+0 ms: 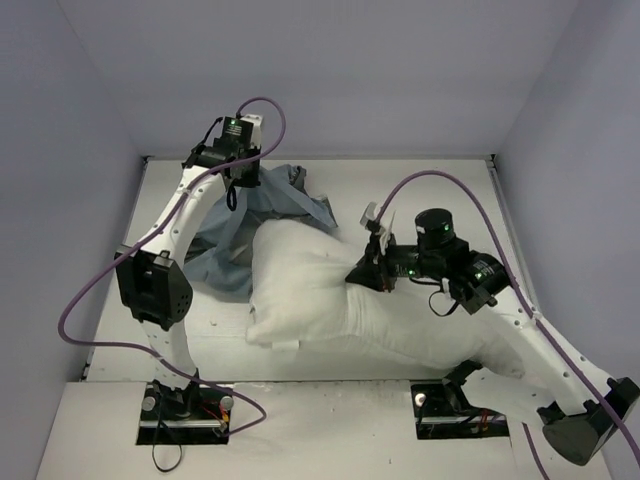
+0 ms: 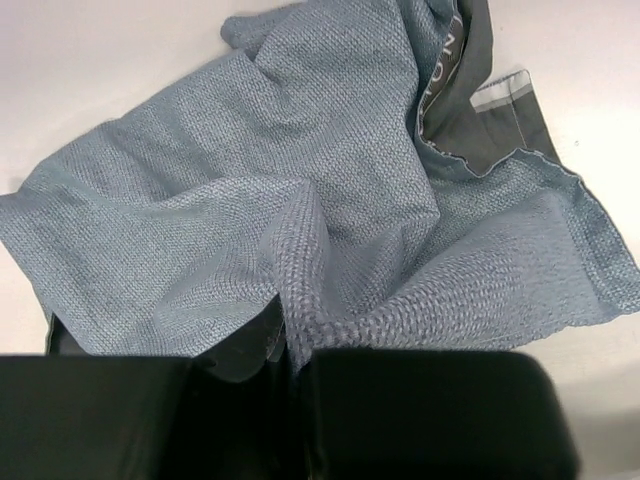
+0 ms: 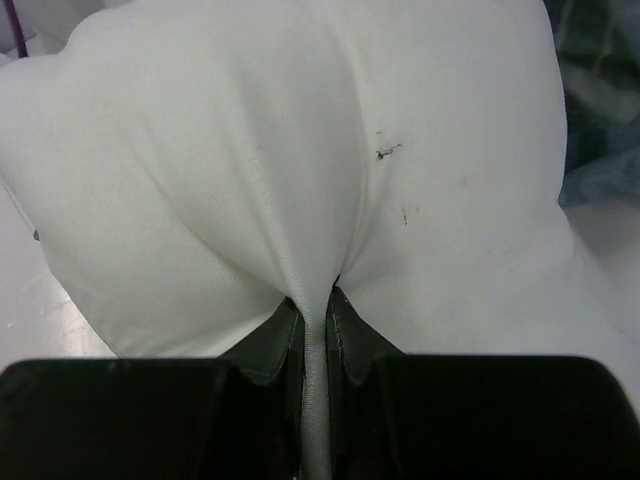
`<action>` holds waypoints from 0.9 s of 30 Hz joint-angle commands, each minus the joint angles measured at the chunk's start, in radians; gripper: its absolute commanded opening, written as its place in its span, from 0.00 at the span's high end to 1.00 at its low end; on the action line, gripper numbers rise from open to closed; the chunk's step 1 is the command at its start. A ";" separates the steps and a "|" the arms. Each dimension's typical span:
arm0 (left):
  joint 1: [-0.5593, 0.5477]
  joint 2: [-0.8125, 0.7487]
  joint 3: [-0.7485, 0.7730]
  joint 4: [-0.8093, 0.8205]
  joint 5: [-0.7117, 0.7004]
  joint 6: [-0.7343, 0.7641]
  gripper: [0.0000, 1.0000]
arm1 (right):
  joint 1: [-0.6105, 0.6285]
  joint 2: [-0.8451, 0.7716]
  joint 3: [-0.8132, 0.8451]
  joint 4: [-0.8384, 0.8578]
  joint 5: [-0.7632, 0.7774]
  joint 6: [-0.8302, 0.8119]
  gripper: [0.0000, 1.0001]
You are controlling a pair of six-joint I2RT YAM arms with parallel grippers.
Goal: Put the pillow into the pillowcase
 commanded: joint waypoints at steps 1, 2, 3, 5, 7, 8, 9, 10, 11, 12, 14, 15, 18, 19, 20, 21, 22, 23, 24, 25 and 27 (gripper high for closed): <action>0.013 -0.028 0.061 0.005 -0.012 -0.009 1.00 | 0.053 -0.028 -0.001 0.078 -0.008 0.048 1.00; 0.011 -0.032 0.058 0.005 -0.007 -0.017 1.00 | 0.076 -0.015 -0.003 0.078 -0.010 0.048 1.00; 0.013 -0.043 0.052 0.005 -0.001 -0.022 1.00 | 0.086 0.014 0.000 0.080 -0.004 0.047 1.00; 0.011 -0.055 0.027 0.007 0.013 -0.028 1.00 | 0.106 0.048 0.011 0.082 0.015 0.033 1.00; 0.011 -0.081 -0.011 0.005 0.016 -0.031 1.00 | 0.117 0.097 0.032 0.083 0.041 0.009 1.00; 0.011 -0.091 -0.026 0.007 0.022 -0.029 1.00 | 0.119 0.110 0.043 0.085 0.047 -0.002 1.00; 0.011 -0.114 -0.043 0.007 0.021 -0.029 1.00 | 0.119 0.144 0.055 0.085 0.059 -0.024 1.00; 0.011 -0.126 -0.078 0.007 0.021 -0.031 1.00 | 0.119 0.161 0.077 0.086 0.084 -0.034 1.00; 0.011 -0.140 -0.097 0.007 0.022 -0.032 1.00 | 0.119 0.178 0.089 0.086 0.096 -0.044 1.00; 0.011 -0.167 -0.112 0.007 0.024 -0.034 1.00 | 0.117 0.215 0.101 0.088 0.113 -0.062 1.00; 0.011 -0.193 -0.164 0.007 0.025 -0.038 1.00 | 0.114 0.250 0.135 0.089 0.165 -0.077 1.00; 0.011 -0.222 -0.183 0.007 0.025 -0.040 1.00 | 0.113 0.279 0.149 0.092 0.186 -0.083 1.00; 0.010 -0.273 -0.250 0.002 0.063 -0.043 1.00 | 0.106 0.321 0.207 0.112 0.269 -0.094 1.00; 0.008 -0.299 -0.263 0.001 0.068 -0.045 1.00 | 0.103 0.330 0.238 0.124 0.312 -0.097 1.00; 0.007 -0.312 -0.287 -0.004 0.074 -0.045 1.00 | 0.103 0.344 0.250 0.135 0.335 -0.090 1.00; 0.007 -0.324 -0.295 -0.006 0.077 -0.046 1.00 | 0.103 0.348 0.261 0.146 0.354 -0.090 1.00; 0.005 -0.335 -0.303 -0.009 0.084 -0.046 1.00 | 0.106 0.354 0.270 0.158 0.370 -0.082 1.00; 0.005 -0.351 -0.309 -0.010 0.093 -0.051 1.00 | 0.111 0.364 0.279 0.190 0.406 -0.074 1.00; 0.004 -0.358 -0.315 -0.018 0.107 -0.051 1.00 | 0.114 0.368 0.280 0.209 0.417 -0.070 1.00; 0.002 -0.367 -0.318 -0.022 0.108 -0.052 1.00 | 0.123 0.385 0.276 0.245 0.426 -0.059 1.00; 0.002 -0.371 -0.323 -0.030 0.113 -0.051 1.00 | 0.139 0.416 0.263 0.269 0.478 -0.050 1.00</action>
